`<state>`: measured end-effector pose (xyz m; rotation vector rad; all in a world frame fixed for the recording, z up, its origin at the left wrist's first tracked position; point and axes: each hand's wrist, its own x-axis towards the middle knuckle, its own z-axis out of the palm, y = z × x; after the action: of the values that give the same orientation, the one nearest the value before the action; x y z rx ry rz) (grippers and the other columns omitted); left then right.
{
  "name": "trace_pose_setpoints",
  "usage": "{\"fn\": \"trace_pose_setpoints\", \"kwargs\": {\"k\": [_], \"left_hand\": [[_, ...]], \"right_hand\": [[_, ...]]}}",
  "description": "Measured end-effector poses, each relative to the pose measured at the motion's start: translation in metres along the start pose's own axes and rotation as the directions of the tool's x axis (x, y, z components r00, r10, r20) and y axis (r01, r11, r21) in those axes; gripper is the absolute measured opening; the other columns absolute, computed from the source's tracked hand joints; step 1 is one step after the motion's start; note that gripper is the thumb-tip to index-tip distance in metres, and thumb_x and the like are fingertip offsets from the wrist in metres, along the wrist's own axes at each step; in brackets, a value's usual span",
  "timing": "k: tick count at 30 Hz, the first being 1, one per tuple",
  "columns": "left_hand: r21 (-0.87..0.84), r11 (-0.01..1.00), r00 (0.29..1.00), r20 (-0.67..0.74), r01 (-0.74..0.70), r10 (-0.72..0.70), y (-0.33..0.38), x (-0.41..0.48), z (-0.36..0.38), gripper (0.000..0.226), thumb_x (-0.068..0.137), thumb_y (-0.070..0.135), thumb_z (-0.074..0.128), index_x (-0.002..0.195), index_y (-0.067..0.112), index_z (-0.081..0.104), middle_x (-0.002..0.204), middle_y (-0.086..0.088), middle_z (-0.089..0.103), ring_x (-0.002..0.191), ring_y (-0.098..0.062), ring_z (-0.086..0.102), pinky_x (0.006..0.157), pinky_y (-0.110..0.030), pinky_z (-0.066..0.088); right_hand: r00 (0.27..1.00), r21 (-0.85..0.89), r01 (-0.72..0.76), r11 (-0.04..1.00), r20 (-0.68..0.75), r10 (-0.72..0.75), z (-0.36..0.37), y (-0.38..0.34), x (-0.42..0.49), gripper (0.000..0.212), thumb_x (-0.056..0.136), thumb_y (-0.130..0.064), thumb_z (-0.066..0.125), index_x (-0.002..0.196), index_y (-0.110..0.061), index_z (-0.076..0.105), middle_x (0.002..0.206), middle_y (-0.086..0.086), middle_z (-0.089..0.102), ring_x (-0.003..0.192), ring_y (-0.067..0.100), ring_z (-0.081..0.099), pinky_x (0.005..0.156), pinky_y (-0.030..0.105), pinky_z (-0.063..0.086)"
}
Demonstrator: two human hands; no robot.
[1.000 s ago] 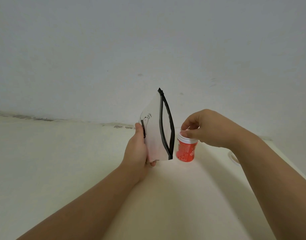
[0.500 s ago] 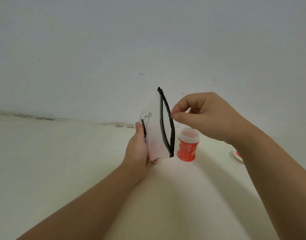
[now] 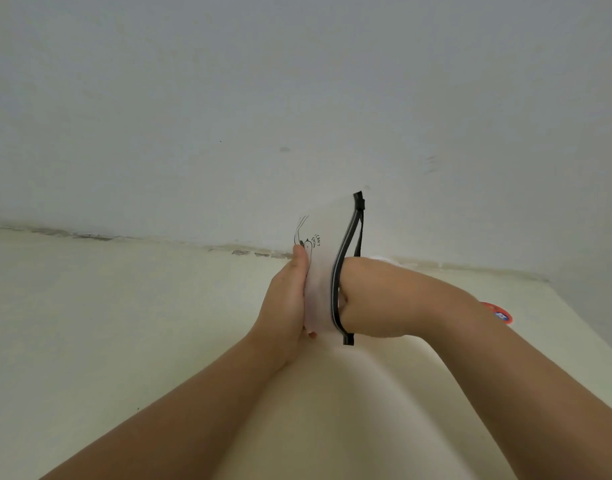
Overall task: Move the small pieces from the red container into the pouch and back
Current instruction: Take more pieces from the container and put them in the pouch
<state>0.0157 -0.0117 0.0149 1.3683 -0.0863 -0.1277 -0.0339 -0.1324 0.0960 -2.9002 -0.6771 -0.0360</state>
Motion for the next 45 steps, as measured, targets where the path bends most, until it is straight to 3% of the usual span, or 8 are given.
{"fn": "trace_pose_setpoints", "kwargs": {"k": [5, 10, 11, 13, 17, 30, 37, 45], "left_hand": [[0.005, 0.999, 1.0, -0.002, 0.031, -0.031, 0.001, -0.004, 0.002, 0.061, 0.092, 0.067, 0.036, 0.104, 0.02, 0.073, 0.105, -0.012, 0.072, 0.092, -0.029, 0.063, 0.082, -0.05, 0.042], [-0.002, 0.999, 0.999, -0.014, 0.039, -0.039, 0.004, -0.006, 0.004, 0.053, 0.098, 0.059, 0.034, 0.096, 0.025, 0.075, 0.099, -0.004, 0.077, 0.085, -0.021, 0.07, 0.087, -0.048, 0.046], [-0.002, 0.999, 0.999, -0.017, 0.043, -0.043, 0.004, -0.005, 0.004, 0.055, 0.097, 0.061, 0.034, 0.096, 0.025, 0.076, 0.101, -0.006, 0.077, 0.086, -0.023, 0.069, 0.088, -0.05, 0.046], [-0.007, 0.999, 0.999, -0.026, 0.044, -0.044, 0.004, -0.005, 0.003, 0.055, 0.096, 0.064, 0.035, 0.09, 0.027, 0.076, 0.099, -0.008, 0.076, 0.087, -0.025, 0.067, 0.084, -0.049, 0.045], [-0.008, 1.0, 0.999, -0.046, 0.026, -0.026, 0.004, -0.004, 0.003, 0.055, 0.096, 0.063, 0.034, 0.078, 0.032, 0.076, 0.089, -0.003, 0.075, 0.083, -0.024, 0.067, 0.079, -0.046, 0.044], [0.026, 0.999, 0.995, -0.085, 0.046, -0.044, 0.008, -0.007, 0.004, 0.053, 0.097, 0.061, 0.033, 0.095, 0.029, 0.074, 0.097, -0.003, 0.078, 0.09, -0.023, 0.073, 0.089, -0.056, 0.052], [-0.002, 0.999, 0.994, -0.095, 0.046, -0.046, 0.01, -0.007, 0.004, 0.058, 0.098, 0.062, 0.03, 0.09, 0.028, 0.076, 0.089, -0.002, 0.078, 0.079, -0.023, 0.072, 0.072, -0.039, 0.052], [0.025, 0.999, 0.994, -0.099, 0.044, -0.041, 0.008, -0.002, 0.0, 0.066, 0.096, 0.066, 0.027, 0.088, 0.02, 0.074, 0.061, -0.005, 0.063, 0.045, -0.022, 0.052, 0.042, -0.024, 0.036]], "right_hand": [[0.987, -0.19, 0.135, 0.972, 0.117, -0.114, -0.003, 0.0, 0.001, 0.035, 0.089, -0.007, 0.036, 0.056, -0.019, 0.032, 0.057, -0.001, 0.034, 0.052, 0.015, 0.032, 0.05, 0.022, 0.024], [0.958, -0.272, 0.272, 0.923, -0.021, -0.288, 0.0, -0.002, 0.002, 0.037, 0.066, -0.003, 0.026, 0.06, -0.025, -0.004, 0.054, -0.01, -0.007, 0.042, 0.012, 0.017, 0.033, 0.018, -0.007], [0.967, -0.215, 0.239, 0.947, -0.037, -0.253, 0.001, -0.002, 0.003, 0.038, 0.065, 0.0, 0.027, 0.058, -0.025, 0.0, 0.054, -0.013, -0.002, 0.042, 0.012, 0.018, 0.023, 0.026, 0.008], [0.974, -0.263, 0.181, 0.948, -0.084, -0.209, 0.003, -0.001, 0.001, 0.034, 0.066, 0.011, 0.024, 0.054, -0.019, 0.014, 0.054, -0.004, 0.015, 0.046, 0.011, 0.018, 0.053, 0.012, 0.04], [1.0, -0.104, 0.005, 0.995, 0.004, -0.005, -0.001, -0.004, 0.002, 0.04, 0.078, 0.011, 0.033, 0.053, -0.017, 0.018, 0.055, 0.0, 0.021, 0.045, 0.016, 0.028, 0.047, 0.027, 0.015], [0.997, -0.166, 0.064, 0.984, -0.03, -0.07, 0.008, -0.009, 0.003, 0.023, 0.072, -0.01, 0.024, 0.052, -0.019, 0.019, 0.05, -0.002, 0.02, 0.044, 0.011, 0.016, 0.046, 0.03, 0.007], [0.988, 0.082, -0.098, 0.992, -0.108, 0.107, -0.001, -0.006, 0.001, 0.031, 0.078, -0.001, 0.045, 0.053, -0.016, 0.035, 0.05, -0.003, 0.036, 0.046, 0.014, 0.031, 0.049, 0.029, 0.028], [0.96, 0.273, -0.014, 0.962, -0.266, 0.089, -0.003, 0.002, 0.004, 0.021, 0.087, -0.013, 0.053, 0.089, -0.019, 0.073, 0.065, -0.005, 0.068, 0.044, 0.007, 0.047, 0.051, 0.025, 0.046]]}}
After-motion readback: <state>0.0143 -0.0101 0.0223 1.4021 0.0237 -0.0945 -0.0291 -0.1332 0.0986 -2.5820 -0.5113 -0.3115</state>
